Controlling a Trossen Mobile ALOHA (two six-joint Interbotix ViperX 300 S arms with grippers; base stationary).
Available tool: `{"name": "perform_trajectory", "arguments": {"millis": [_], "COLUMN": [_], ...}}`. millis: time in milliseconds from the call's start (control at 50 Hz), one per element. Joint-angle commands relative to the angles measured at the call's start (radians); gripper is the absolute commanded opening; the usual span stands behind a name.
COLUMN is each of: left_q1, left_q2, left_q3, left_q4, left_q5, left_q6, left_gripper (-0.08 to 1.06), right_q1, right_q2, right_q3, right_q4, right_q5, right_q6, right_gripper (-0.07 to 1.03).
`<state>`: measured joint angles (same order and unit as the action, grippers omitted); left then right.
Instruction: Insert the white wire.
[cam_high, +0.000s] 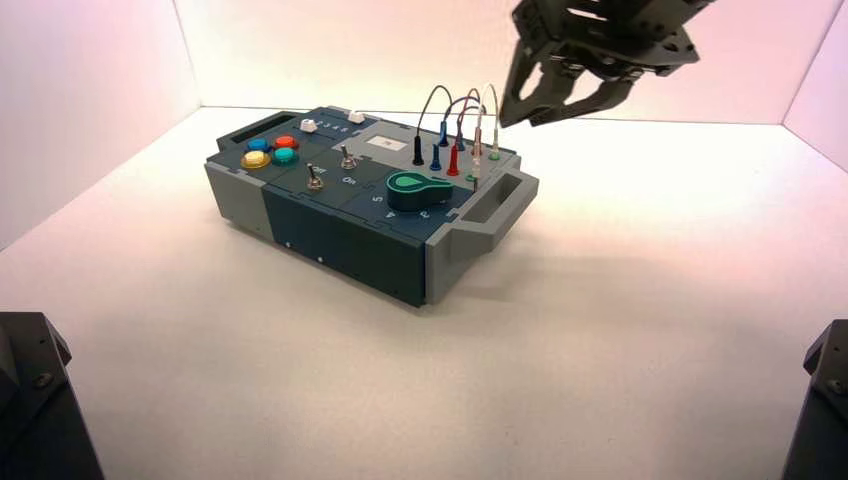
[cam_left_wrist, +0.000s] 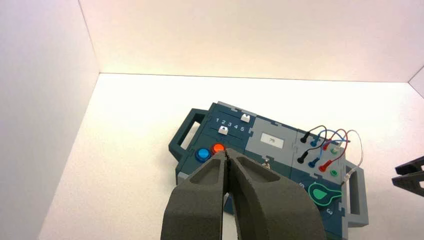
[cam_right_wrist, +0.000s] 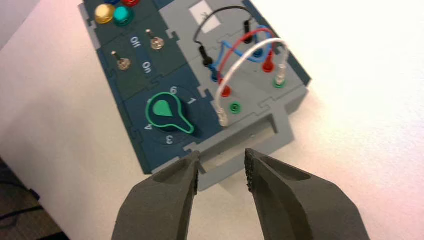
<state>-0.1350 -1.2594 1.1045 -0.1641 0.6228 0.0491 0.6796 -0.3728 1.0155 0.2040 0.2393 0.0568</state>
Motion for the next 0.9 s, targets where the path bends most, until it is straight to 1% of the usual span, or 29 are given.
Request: {"name": "perform_trajectory", "arguments": {"millis": [20,80,140,200,240,600,900], "left_q1": [0.006,0.006,0.008,0.006,0.008,0.011,0.011], "left_q2": [0.012,0.012,0.012,0.012,0.012,0.014,0.014], "left_q3": [-0.011,-0.011,-0.011,-0.011,-0.011,-0.011,-0.011], "left_q4": [-0.002,0.000,0.000,0.000,0.000,0.000,0.002], "left_q5": [-0.011,-0.011,-0.011,-0.011,-0.011,-0.014,-0.014], "left_q6": [-0.002,-0.002,-0.002,-0.002,-0.002,-0.002,-0.002], "left_gripper": [-0.03,-0.03,-0.03,-0.03,-0.03,-0.03,-0.03], "right_q1": [0.018,0.020,0.021,0.021,0.021,0.023,0.026], "right_q2": [0.006,0.012,0.020,0.026,0.032,0.084,0.126], "right_q3": [-0.037,-0.037,-0.035,-0.034,-0.034,-0.051,-0.089], "right_q4": [0.012,0.015,0.021,0.023,0.025,0.025,0.021], "right_q5": [-0.009,-0.009,-0.008,-0.008,-0.006,-0.014,-0.018], "right_q6": [0.003,0.003,0.003,0.003,0.003,-0.002,-0.011], "right_gripper": [0.50,0.53,0.58,0.61,0.62,0.62,0.62]}}
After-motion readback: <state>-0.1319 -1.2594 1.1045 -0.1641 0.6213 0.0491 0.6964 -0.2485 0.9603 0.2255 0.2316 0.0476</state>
